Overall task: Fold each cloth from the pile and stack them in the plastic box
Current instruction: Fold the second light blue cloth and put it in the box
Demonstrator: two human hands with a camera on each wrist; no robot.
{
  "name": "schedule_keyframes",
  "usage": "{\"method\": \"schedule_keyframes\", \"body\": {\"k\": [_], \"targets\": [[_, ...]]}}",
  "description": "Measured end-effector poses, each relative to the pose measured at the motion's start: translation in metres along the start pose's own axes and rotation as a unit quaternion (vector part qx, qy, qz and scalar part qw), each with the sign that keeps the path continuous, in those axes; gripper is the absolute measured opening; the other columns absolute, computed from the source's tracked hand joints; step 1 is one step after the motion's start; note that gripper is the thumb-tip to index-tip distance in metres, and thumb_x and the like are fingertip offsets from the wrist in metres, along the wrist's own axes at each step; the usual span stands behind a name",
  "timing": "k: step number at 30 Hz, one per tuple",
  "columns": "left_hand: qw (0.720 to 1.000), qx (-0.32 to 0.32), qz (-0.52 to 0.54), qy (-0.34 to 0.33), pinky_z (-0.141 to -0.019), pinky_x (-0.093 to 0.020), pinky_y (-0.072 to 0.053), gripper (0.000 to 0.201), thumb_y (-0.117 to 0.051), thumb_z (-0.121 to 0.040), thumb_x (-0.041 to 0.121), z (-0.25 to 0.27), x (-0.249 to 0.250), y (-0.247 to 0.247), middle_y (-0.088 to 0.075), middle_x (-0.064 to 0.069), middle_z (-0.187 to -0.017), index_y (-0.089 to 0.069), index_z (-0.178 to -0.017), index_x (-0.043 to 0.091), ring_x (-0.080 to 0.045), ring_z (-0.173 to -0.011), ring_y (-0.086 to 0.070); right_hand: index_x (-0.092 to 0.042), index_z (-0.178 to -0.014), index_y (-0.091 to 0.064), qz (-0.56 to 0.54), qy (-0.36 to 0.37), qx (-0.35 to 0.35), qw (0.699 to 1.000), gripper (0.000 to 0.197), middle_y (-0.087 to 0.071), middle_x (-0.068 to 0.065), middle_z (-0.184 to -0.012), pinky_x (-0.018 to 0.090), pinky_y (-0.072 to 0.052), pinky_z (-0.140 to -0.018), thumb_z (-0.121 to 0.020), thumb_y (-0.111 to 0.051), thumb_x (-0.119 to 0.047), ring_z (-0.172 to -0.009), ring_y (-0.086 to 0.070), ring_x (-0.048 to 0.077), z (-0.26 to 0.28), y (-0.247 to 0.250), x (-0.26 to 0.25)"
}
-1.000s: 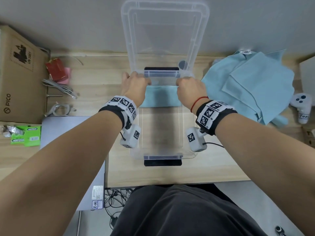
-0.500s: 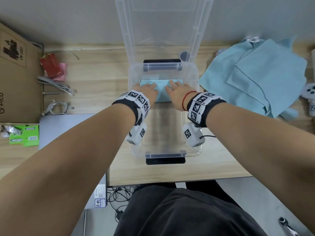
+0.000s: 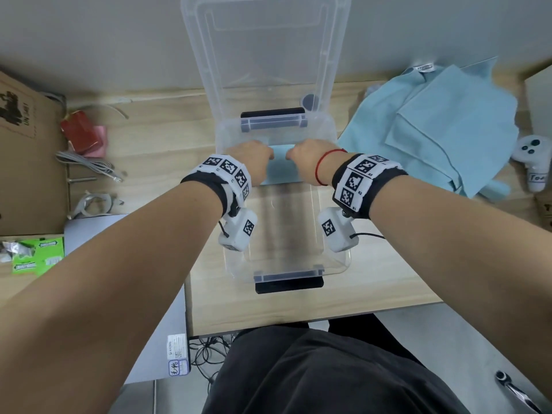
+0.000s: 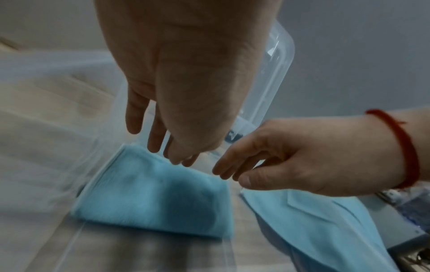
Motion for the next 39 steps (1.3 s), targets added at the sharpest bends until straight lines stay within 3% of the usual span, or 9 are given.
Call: {"method": "schedule_keyframes", "body": {"k": [4,10,16,20,27,30,32,36,39], "targets": [[0.996,0.086,0.036,0.007,-0.079,-0.036,-0.048,0.043,-0.046,-0.089,0.008,0.008,0.015,0.05,-0.057,-0.001,-0.127,-0.058,-0.123,0.031,-0.028,-0.108,-0.058,-0.025,-0.12,-0.062,-0.112,-0.006,0.144,0.983,0.037,-0.063,0.007,-0.121,0.038,-0.049,-0.092,-0.092,-0.042,-0.011,-0.108,-0.058,0.029,0.034,0.045,0.039],[0.978,0.173,0.112,-0.021,-0.083,-0.04,-0.053,0.032,-0.042,-0.087,0.015,0.008,0.068,0.1,-0.066,0.004,-0.11,-0.063,-0.104,0.032,-0.023,-0.098,-0.061,-0.028,-0.104,-0.065,-0.18,-0.129,0.256,0.941,0.028,-0.067,0.004,-0.107,0.038,-0.051,-0.082,-0.087,-0.047,-0.017,-0.1,-0.061,0.031,0.089,0.058,0.141],[0.972,0.199,0.113,-0.051,-0.081,-0.038,-0.053,0.027,-0.045,-0.089,0.018,-0.003,0.15,0.116,-0.068,0.005,-0.102,-0.066,-0.1,0.031,-0.02,-0.094,-0.062,-0.013,-0.12,-0.055,-0.175,-0.285,0.223,0.916,0.036,-0.051,0.013,-0.122,0.042,-0.047,-0.087,-0.085,-0.06,-0.018,-0.111,-0.052,0.036,0.134,-0.002,0.249],[0.974,0.185,0.116,-0.061,-0.083,-0.036,-0.051,0.025,-0.047,-0.091,0.021,-0.021,0.202,0.104,-0.068,0.003,-0.103,-0.065,-0.105,0.03,-0.021,-0.096,-0.062,-0.007,-0.12,-0.05,-0.16,-0.312,0.184,0.918,0.045,-0.048,0.015,-0.12,0.041,-0.046,-0.082,-0.08,-0.066,-0.023,-0.11,-0.05,0.037,0.151,-0.053,0.288],[0.979,0.142,0.125,-0.071,-0.087,-0.04,-0.05,0.032,-0.06,-0.086,0.024,-0.056,0.273,0.087,-0.06,0.002,-0.111,-0.057,-0.118,0.027,-0.021,-0.099,-0.058,-0.01,-0.106,-0.06,-0.203,-0.218,0.239,0.924,0.023,-0.065,0.016,-0.101,0.039,-0.047,-0.076,-0.089,-0.049,-0.019,-0.095,-0.061,0.038,0.162,-0.063,0.319],[0.97,0.186,0.135,-0.083,-0.094,-0.043,-0.046,0.061,-0.069,-0.082,0.033,-0.056,0.294,0.105,-0.045,-0.004,-0.128,-0.041,-0.136,0.029,-0.024,-0.114,-0.048,-0.012,-0.108,-0.051,-0.291,-0.13,0.289,0.903,0.019,-0.066,0.017,-0.091,0.038,-0.042,-0.07,-0.092,-0.047,-0.022,-0.084,-0.06,0.04,0.174,-0.037,0.319],[0.961,0.228,0.134,-0.084,-0.098,-0.043,-0.042,0.062,-0.069,-0.083,0.035,-0.052,0.306,0.126,-0.043,-0.003,-0.131,-0.042,-0.138,0.032,-0.024,-0.119,-0.043,-0.012,-0.109,-0.05,-0.358,-0.077,0.323,0.873,0.017,-0.064,0.011,-0.082,0.037,-0.041,-0.069,-0.094,-0.046,-0.02,-0.079,-0.058,0.036,0.185,-0.014,0.317],[0.951,0.281,0.114,-0.062,-0.097,-0.04,-0.038,0.021,-0.059,-0.091,0.028,-0.035,0.319,0.167,-0.054,-0.004,-0.121,-0.064,-0.11,0.021,-0.027,-0.115,-0.046,-0.013,-0.109,-0.056,-0.412,-0.012,0.379,0.829,0.017,-0.057,-0.004,-0.079,0.034,-0.042,-0.072,-0.096,-0.045,-0.018,-0.075,-0.052,0.021,0.209,0.036,0.314],[0.935,0.314,0.159,-0.033,-0.084,-0.043,-0.043,0.006,-0.045,-0.092,0.019,-0.012,0.316,0.191,-0.059,-0.007,-0.099,-0.05,-0.089,0.021,-0.032,-0.098,-0.053,-0.014,-0.11,-0.056,-0.379,0.008,0.397,0.836,0.018,-0.052,-0.01,-0.075,0.033,-0.04,-0.07,-0.093,-0.052,-0.02,-0.073,-0.049,0.018,0.221,0.062,0.308]]}}
Point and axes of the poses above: each hand's wrist, its own z-axis away from the middle knuckle, its own y-axis out of the back of the hand, x = y × z, the point moved 9 cm from there along -z, towards the middle knuckle
